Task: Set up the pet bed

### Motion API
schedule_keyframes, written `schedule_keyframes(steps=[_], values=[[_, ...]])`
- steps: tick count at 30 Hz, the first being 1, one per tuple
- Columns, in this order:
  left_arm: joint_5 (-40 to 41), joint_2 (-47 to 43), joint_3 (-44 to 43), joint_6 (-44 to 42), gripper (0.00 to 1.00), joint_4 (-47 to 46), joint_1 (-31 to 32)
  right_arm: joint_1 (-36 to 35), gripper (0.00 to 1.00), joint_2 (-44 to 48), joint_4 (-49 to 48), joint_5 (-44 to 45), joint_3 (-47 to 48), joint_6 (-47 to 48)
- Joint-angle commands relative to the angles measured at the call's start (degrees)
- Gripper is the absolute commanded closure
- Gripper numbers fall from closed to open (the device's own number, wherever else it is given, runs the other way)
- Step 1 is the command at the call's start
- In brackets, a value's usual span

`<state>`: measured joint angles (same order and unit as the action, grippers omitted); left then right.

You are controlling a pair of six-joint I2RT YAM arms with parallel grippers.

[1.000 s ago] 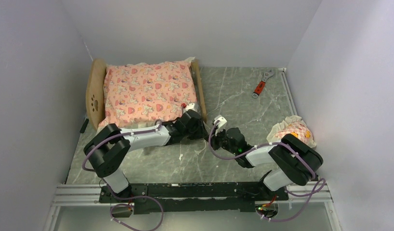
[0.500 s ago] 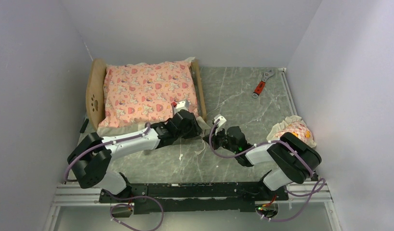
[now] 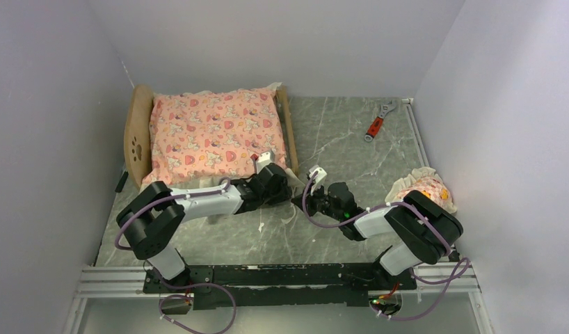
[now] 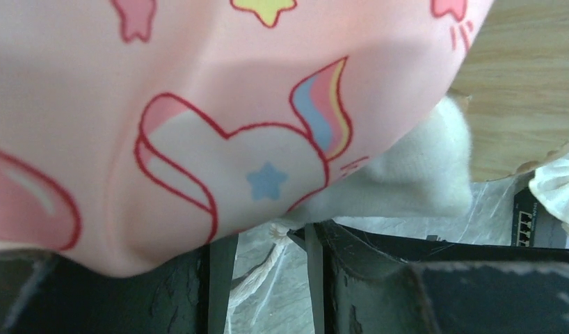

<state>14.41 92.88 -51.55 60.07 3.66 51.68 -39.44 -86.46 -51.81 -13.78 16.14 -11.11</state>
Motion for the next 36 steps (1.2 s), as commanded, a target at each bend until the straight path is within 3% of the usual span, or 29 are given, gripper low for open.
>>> schedule_keyframes(steps=[1, 9, 12, 15, 16, 21, 24, 36], values=[[-0.2, 1.4, -1.2, 2.1, 0.55, -4.0, -0.4, 0.3, 1.0, -0.1, -4.2, -1.3, 1.3, -0.7], [-1.2, 2.5, -0.5, 3.8, 0.61, -6.9, -0.4, 0.6, 1.0, -0.5, -4.7, -1.3, 1.3, -1.2], [-1.6, 2.6, 0.4, 4.4, 0.76, -7.7, -0.4, 0.5, 1.0, -0.3, -4.8, -1.2, 1.2, -1.6], [-1.3, 2.0, 1.1, 4.3, 0.98, -7.9, -0.4, 0.5, 1.0, 0.3, -4.3, -0.7, 1.0, -2.1], [-1.2, 1.7, 1.3, 4.1, 1.0, -8.0, -0.4, 0.5, 0.98, 1.0, -3.6, -0.2, 1.0, -2.5], [-0.9, 0.7, 1.5, 3.2, 1.0, -7.4, -0.4, 0.4, 0.63, 6.7, 3.8, 4.3, -0.7, -5.9], [-0.9, 0.4, 1.4, 2.7, 1.0, -7.4, -0.4, -0.7, 0.52, 8.4, 7.8, 6.6, -1.4, -6.6], [-1.4, -0.6, 0.6, 1.3, 1.0, -7.2, -0.3, -4.2, 0.54, 0.4, 8.2, 9.4, -0.5, -8.6]])
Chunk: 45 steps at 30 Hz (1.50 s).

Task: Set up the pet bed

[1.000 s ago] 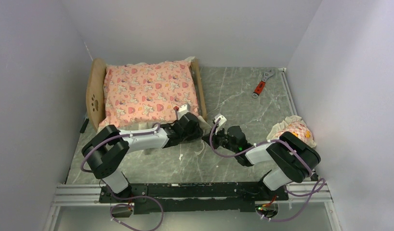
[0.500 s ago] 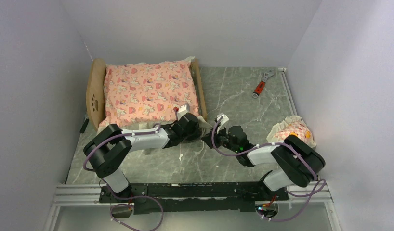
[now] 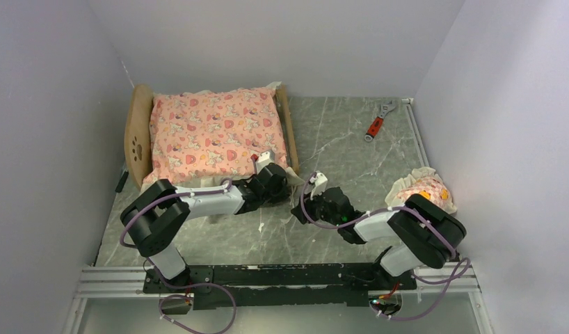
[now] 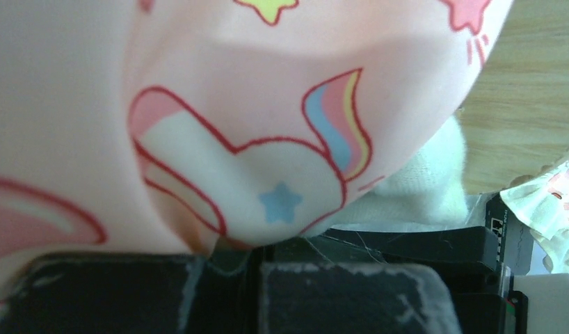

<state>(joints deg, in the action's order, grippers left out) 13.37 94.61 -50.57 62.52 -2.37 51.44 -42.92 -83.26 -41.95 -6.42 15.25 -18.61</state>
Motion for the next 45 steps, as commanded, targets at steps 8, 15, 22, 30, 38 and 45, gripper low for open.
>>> schedule_keyframes(steps=[8, 15, 22, 30, 38, 45], values=[[0.5, -4.4, -0.8, -2.0, 1.0, -0.6, 0.4, -1.0, 0.74, -6.5, -2.9, 1.8, 0.8, -1.3], [5.7, -8.9, -5.0, -7.6, 1.0, 5.6, 0.4, -1.0, 1.0, 0.5, 0.3, 6.2, -1.9, -1.5], [10.6, -11.0, -11.5, -16.6, 1.0, 9.6, 0.5, -1.0, 1.0, 7.8, 6.7, 11.6, -1.5, -0.9], [16.5, -13.6, -17.7, -26.4, 1.0, 12.6, 0.4, -0.5, 1.0, 11.0, 10.8, 13.6, 1.8, 0.1], [20.4, -11.8, -23.5, -34.7, 1.0, 14.6, -0.9, -0.5, 1.0, 7.3, 11.1, 13.2, 4.8, -1.3], [16.9, -8.9, -28.5, -37.5, 1.0, 17.3, -2.8, 1.1, 1.0, 3.6, 15.8, 16.0, 4.4, -7.5]])
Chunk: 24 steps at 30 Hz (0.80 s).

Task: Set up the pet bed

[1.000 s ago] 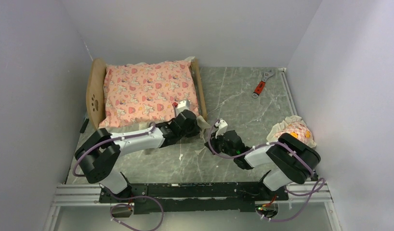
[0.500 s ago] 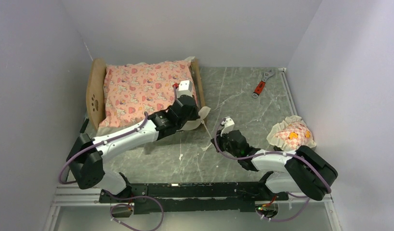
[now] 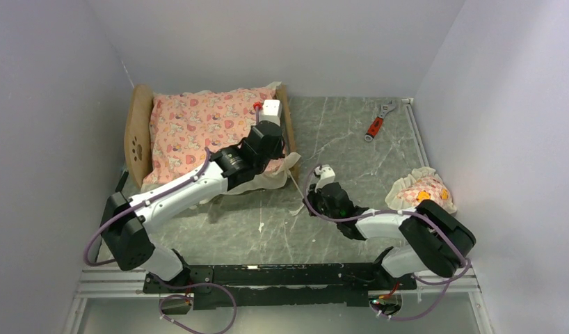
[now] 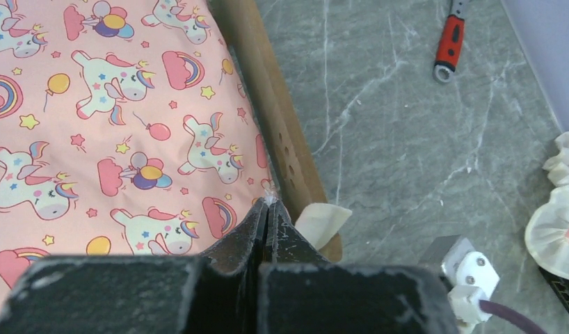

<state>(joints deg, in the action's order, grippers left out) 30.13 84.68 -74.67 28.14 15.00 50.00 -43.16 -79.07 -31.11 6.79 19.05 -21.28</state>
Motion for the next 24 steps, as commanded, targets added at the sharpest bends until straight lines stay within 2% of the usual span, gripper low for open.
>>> schedule_keyframes(steps=[1, 7, 15, 20, 24], values=[[-1.6, 1.2, -4.2, -3.4, 1.0, -0.2, -1.4, 1.7, 1.0, 0.5, 6.8, 3.7, 0.2, -6.2], [-4.6, 1.9, -3.8, -5.7, 1.0, -1.5, -1.5, 3.5, 1.0, 6.5, 11.5, 4.0, -2.7, -11.2], [-2.2, 6.6, -14.7, -10.6, 1.0, 3.5, -3.9, 3.0, 1.0, -0.7, 6.1, -4.2, 1.3, -12.4], [-1.1, 7.8, -18.8, -12.4, 1.0, 4.3, -4.5, 2.6, 1.0, 2.0, 5.3, -2.4, 0.8, -12.8], [-4.2, 8.8, -19.8, -11.7, 1.0, 3.3, -4.5, 2.6, 1.0, -1.5, 3.9, -3.1, 0.9, -13.2]])
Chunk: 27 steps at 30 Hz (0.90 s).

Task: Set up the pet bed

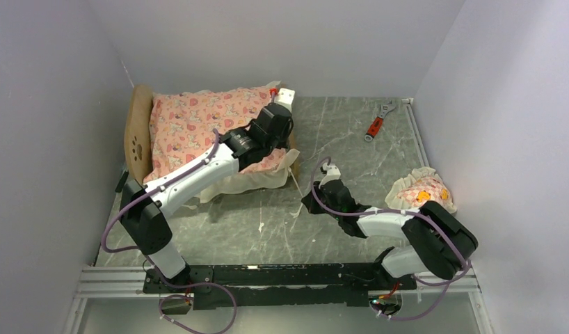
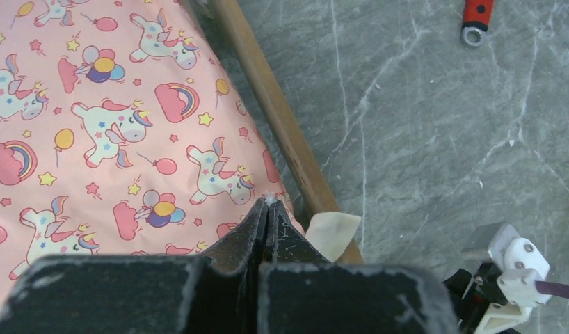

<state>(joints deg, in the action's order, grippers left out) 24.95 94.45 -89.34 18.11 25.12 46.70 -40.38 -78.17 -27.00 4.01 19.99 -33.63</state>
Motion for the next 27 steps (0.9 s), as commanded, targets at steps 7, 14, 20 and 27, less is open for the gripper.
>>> schedule_keyframes(steps=[7, 14, 20, 27], values=[[-7.4, -2.7, -2.0, -0.7, 1.0, -7.3, 2.5, -0.1, 1.0, -5.6, -3.1, -2.3, 0.9, -2.1], [-19.3, -10.7, 13.3, 8.5, 1.0, -7.6, 6.2, 0.5, 1.0, 0.1, -1.5, 0.3, 2.3, 1.8], [-24.3, -13.6, 27.3, 18.0, 1.0, -14.0, 11.6, 1.1, 1.0, -0.4, -3.8, -0.3, 3.7, 4.6], [-28.0, -7.4, 37.3, 25.2, 0.89, -24.0, 17.9, 1.4, 0.92, 4.9, 1.0, 1.6, 3.7, 7.9]])
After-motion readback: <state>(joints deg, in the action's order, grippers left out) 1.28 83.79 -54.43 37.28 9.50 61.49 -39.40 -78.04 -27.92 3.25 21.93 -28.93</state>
